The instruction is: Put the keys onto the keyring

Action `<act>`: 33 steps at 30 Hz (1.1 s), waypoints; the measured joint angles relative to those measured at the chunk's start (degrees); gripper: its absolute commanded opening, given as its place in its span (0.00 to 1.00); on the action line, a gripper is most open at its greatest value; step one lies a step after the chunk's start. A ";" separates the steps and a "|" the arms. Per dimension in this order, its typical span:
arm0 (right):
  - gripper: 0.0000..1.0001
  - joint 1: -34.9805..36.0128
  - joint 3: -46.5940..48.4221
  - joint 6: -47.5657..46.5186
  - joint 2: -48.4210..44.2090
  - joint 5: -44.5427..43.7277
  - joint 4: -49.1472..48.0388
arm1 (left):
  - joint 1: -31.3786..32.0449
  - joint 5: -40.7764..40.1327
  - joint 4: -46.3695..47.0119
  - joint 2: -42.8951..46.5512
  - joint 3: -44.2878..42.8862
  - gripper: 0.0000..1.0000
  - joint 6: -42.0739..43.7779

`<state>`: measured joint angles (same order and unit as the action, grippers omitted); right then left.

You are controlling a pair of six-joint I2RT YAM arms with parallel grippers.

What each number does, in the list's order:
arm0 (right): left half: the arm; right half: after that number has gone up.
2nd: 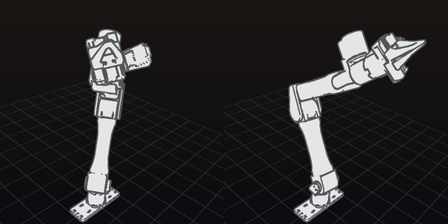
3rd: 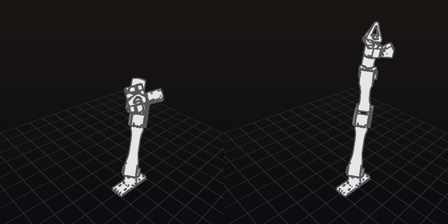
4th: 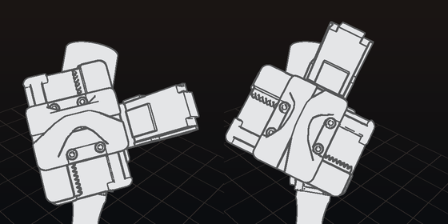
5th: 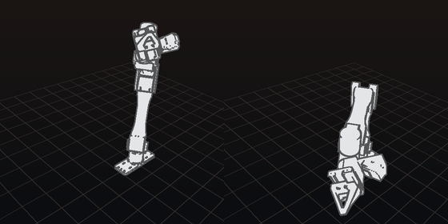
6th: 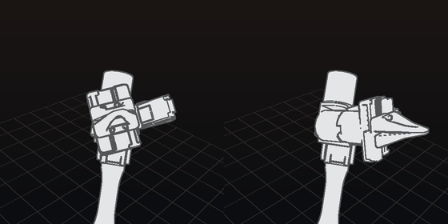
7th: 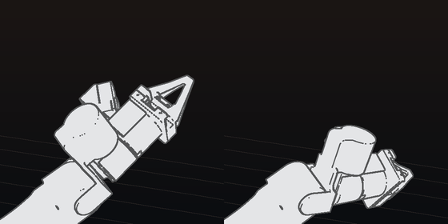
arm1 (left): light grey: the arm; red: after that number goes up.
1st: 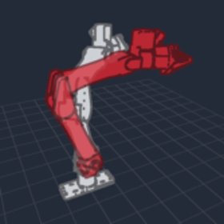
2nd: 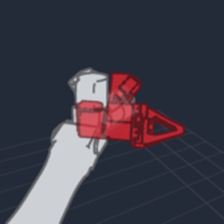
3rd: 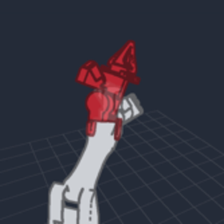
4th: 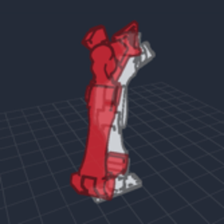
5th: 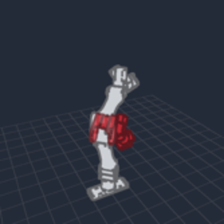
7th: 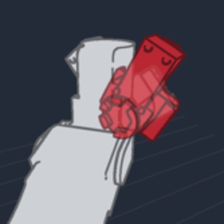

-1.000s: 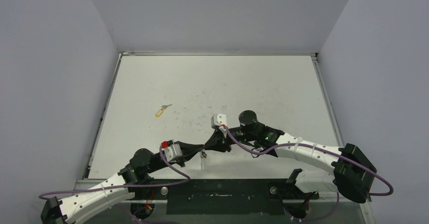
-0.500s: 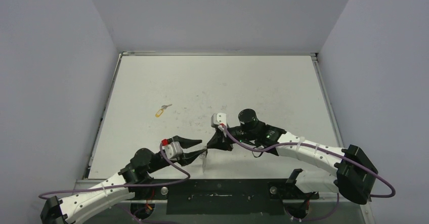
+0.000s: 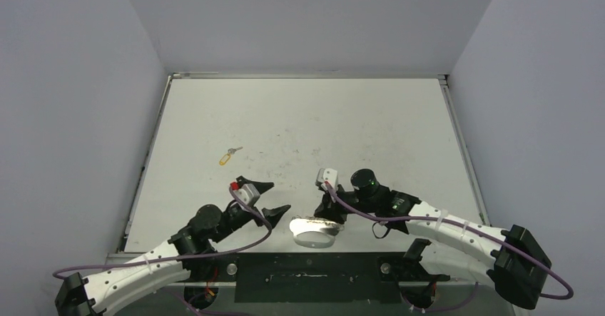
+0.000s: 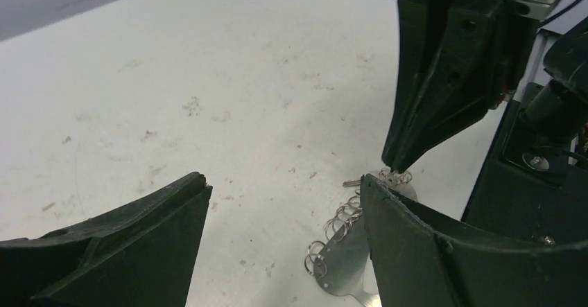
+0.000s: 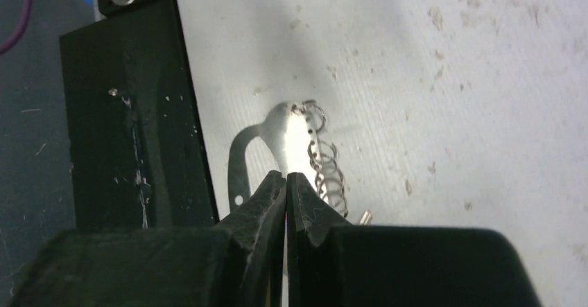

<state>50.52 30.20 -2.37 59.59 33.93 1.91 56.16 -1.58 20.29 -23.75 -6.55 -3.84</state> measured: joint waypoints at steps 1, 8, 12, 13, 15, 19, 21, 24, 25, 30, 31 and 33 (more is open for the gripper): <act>0.14 -0.09 -1.40 1.14 -1.11 -1.29 0.33 | 0.00 -0.92 -0.46 -0.76 -0.02 0.78 -0.85; 0.40 -0.68 -8.61 13.64 -11.39 -15.76 1.79 | 0.00 -7.74 -7.06 -7.04 -1.49 0.65 -14.25; 0.46 -0.74 -12.81 20.96 -19.65 -22.29 3.37 | -0.02 -13.64 -13.70 -8.68 -2.03 0.61 -27.58; 0.46 -0.85 -13.55 22.82 -21.90 -23.78 4.42 | 0.00 -14.56 -15.47 -8.76 -2.05 0.60 -30.62; 0.47 -1.01 -14.27 26.08 -25.81 -26.53 7.13 | 0.00 -15.37 -18.21 -8.85 -2.03 0.58 -35.36; 0.50 -1.01 -14.27 32.94 -30.38 -29.88 11.52 | -0.02 -14.58 -21.53 -9.20 -2.03 0.58 -42.05; 0.50 -1.01 -14.29 36.37 -30.34 -30.67 13.14 | 0.00 -13.44 -21.97 -10.10 -2.03 0.58 -44.15; 0.50 -1.01 -14.69 40.98 -28.06 -30.69 14.99 | 0.00 -11.32 -21.79 -13.35 -2.05 0.58 -46.16; 0.50 -1.01 -15.08 42.27 -26.95 -30.49 15.28 | 0.00 -10.54 -21.73 -14.93 -2.14 0.58 -46.56; 0.44 -1.01 -17.75 47.89 -21.70 -28.11 15.85 | 0.00 -7.06 -21.57 -24.92 -5.03 0.52 -47.04; 0.42 -1.01 -18.32 48.83 -20.83 -27.45 15.82 | 0.00 -6.38 -21.33 -26.95 -5.92 0.51 -46.97; 0.41 -1.01 -19.04 50.27 -19.67 -26.27 15.76 | 0.00 -4.98 -20.61 -30.97 -7.91 0.50 -46.69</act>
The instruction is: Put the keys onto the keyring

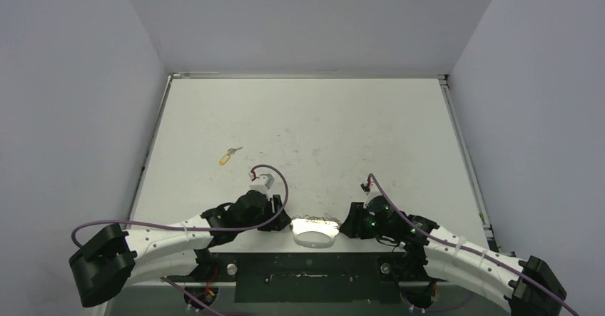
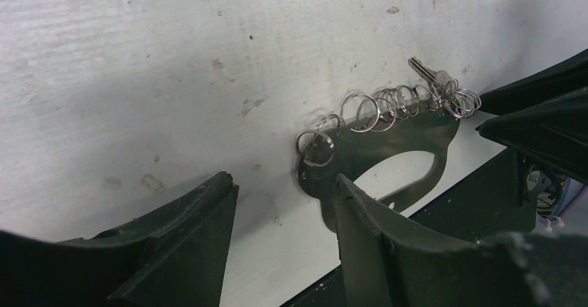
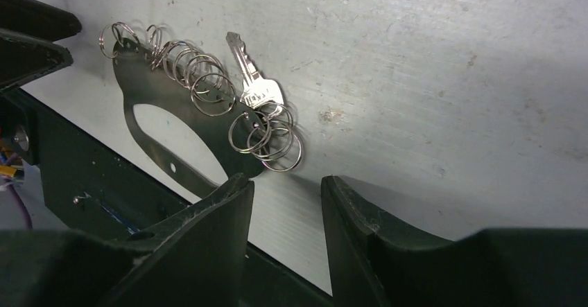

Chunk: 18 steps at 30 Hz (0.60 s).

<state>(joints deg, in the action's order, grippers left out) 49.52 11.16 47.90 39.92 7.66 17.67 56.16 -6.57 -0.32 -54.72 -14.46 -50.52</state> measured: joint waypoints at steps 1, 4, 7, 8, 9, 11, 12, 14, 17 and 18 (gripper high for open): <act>0.40 0.00 -0.02 0.83 0.52 0.68 -0.68 | 0.00 0.61 0.35 -1.95 -1.05 0.50 0.24; 0.43 0.00 -0.02 1.73 1.68 1.73 -1.57 | 0.00 1.90 1.16 -6.29 -3.37 0.49 0.81; 0.47 0.00 0.20 1.81 2.19 1.81 -1.97 | 0.00 2.38 1.64 -9.29 -4.94 0.49 1.68; 0.48 0.00 0.61 1.49 2.40 1.75 -1.75 | 0.00 2.38 1.77 -9.86 -5.29 0.49 1.95; 0.49 0.00 1.31 0.85 2.89 1.53 -1.36 | 0.00 2.34 1.81 -10.19 -5.57 0.49 2.29; 0.51 0.00 4.09 -0.85 4.68 0.81 -0.70 | 0.00 2.08 1.77 -10.29 -6.01 0.50 2.95; 0.51 0.00 5.99 -2.10 5.97 0.50 -0.66 | 0.00 1.62 1.77 -10.27 -6.38 0.51 3.21; 0.50 0.00 9.64 -4.81 9.03 0.28 -1.14 | 0.00 0.70 1.66 -10.03 -6.78 0.54 3.45; 0.49 0.00 16.63 -10.23 17.09 1.44 -3.28 | -0.07 -0.66 0.42 -8.26 -6.86 0.57 3.89; 0.49 0.00 18.49 -11.78 19.65 2.19 -3.89 | -0.28 -0.83 -0.44 -7.39 -6.86 0.58 4.15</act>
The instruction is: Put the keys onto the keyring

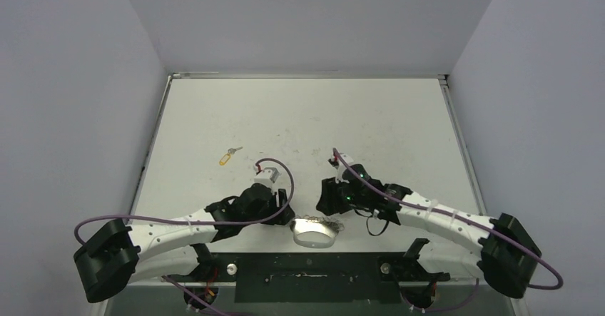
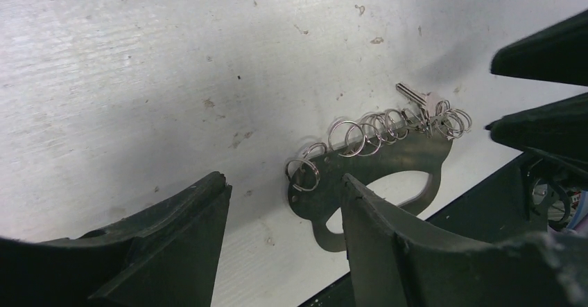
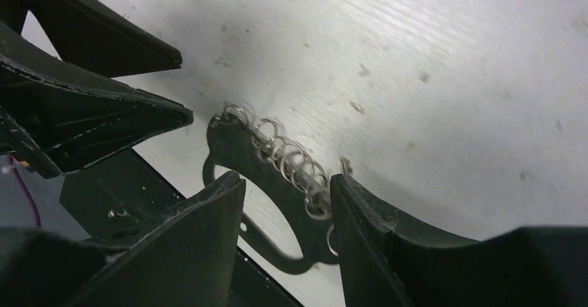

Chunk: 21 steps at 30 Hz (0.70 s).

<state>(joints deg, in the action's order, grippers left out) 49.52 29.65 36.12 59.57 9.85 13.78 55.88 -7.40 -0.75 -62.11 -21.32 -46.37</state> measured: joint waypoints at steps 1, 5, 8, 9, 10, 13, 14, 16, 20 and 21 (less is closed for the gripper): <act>0.48 -0.04 2.36 -2.05 3.39 1.31 -0.70 | -0.22 -0.02 -0.79 0.79 0.00 0.58 0.11; 0.42 -0.22 10.73 -9.20 16.96 8.11 -3.43 | -4.24 1.44 -4.59 5.01 0.00 0.59 0.22; 0.33 -0.59 15.58 -12.61 26.25 14.08 -4.92 | -10.80 5.14 -6.34 8.39 0.04 0.59 0.00; 0.31 -0.68 16.57 -13.16 28.48 15.61 -5.31 | -13.14 6.73 -6.54 9.35 0.13 0.59 -0.11; 0.30 -0.76 17.66 -13.66 31.06 17.64 -5.75 | -15.23 8.24 -6.69 10.19 0.26 0.59 -0.22; 0.28 -0.79 19.85 -14.84 37.29 22.80 -7.06 | -19.56 12.37 -6.80 12.11 1.03 0.59 -0.79; 0.28 -0.79 20.13 -15.13 38.62 24.04 -7.30 | -20.41 13.68 -6.82 12.55 1.36 0.59 -0.94; 0.28 -0.81 20.24 -15.85 40.09 26.05 -7.30 | -21.59 15.80 -7.04 13.09 1.81 0.59 -1.05; 0.28 -1.07 20.28 -16.81 40.61 28.57 -7.34 | -22.60 18.32 -7.28 13.55 2.10 0.59 -1.07; 0.28 -1.16 20.28 -17.03 40.61 28.92 -7.39 | -22.71 18.78 -7.26 13.57 2.10 0.59 -1.07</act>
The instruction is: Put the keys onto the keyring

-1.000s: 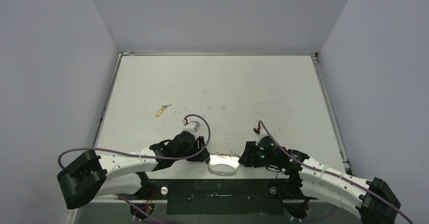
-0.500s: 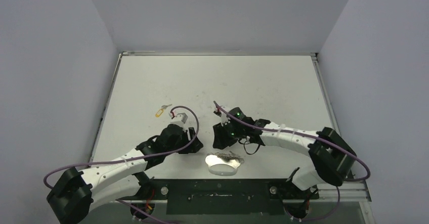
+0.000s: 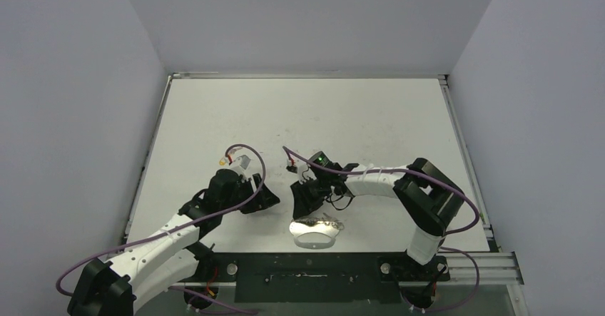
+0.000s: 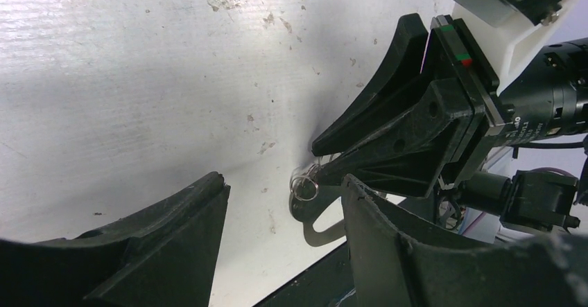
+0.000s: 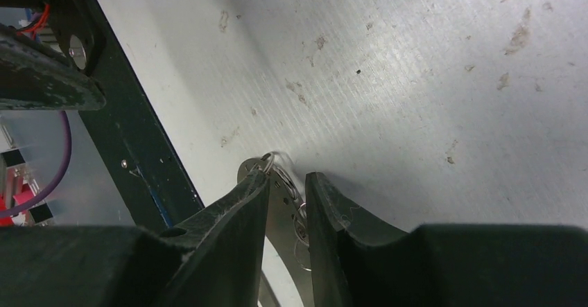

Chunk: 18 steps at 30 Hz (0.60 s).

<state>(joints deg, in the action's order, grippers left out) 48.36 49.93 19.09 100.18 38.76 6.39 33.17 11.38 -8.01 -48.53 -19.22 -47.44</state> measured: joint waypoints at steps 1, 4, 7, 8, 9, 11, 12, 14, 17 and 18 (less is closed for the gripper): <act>0.27 -0.11 0.00 -0.24 0.00 0.37 0.02 | -0.04 0.24 0.00 0.00 0.00 0.59 0.00; 0.27 -0.76 0.00 -0.55 0.00 1.60 -0.04 | -0.28 1.09 0.02 -0.04 0.00 0.59 0.00; 0.25 -1.66 0.00 -0.70 0.00 2.86 -0.26 | -0.39 1.51 0.02 -0.15 0.00 0.59 0.00; 0.24 -1.97 0.00 -0.76 0.02 3.30 -0.31 | -0.39 1.60 0.04 -0.22 0.00 0.59 0.02; 0.23 -2.27 0.00 -0.94 0.02 3.67 -0.31 | -0.44 1.70 0.04 -0.26 0.00 0.59 0.04; 0.23 -2.69 0.00 -1.53 0.33 4.81 -0.33 | -0.57 1.99 0.04 -0.31 0.00 0.59 0.07; 0.23 -2.71 0.02 -1.86 0.66 5.29 -0.35 | -0.66 2.03 0.04 -0.31 0.00 0.59 0.07; 0.23 -3.02 0.17 -2.45 2.05 6.19 -0.26 | -0.74 2.19 0.04 -0.31 0.00 0.59 0.09; 0.26 -3.17 1.03 -3.17 3.78 8.48 -0.02 | -0.76 2.36 0.04 -0.31 0.00 0.59 0.09; 0.27 -3.17 1.53 -3.50 4.31 9.07 0.15 | -0.76 2.40 0.04 -0.31 0.00 0.59 0.11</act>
<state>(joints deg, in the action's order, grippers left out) 45.19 51.46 15.59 104.49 47.83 6.55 32.40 13.78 -7.97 -48.84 -19.22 -47.33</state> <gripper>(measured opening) 0.239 0.586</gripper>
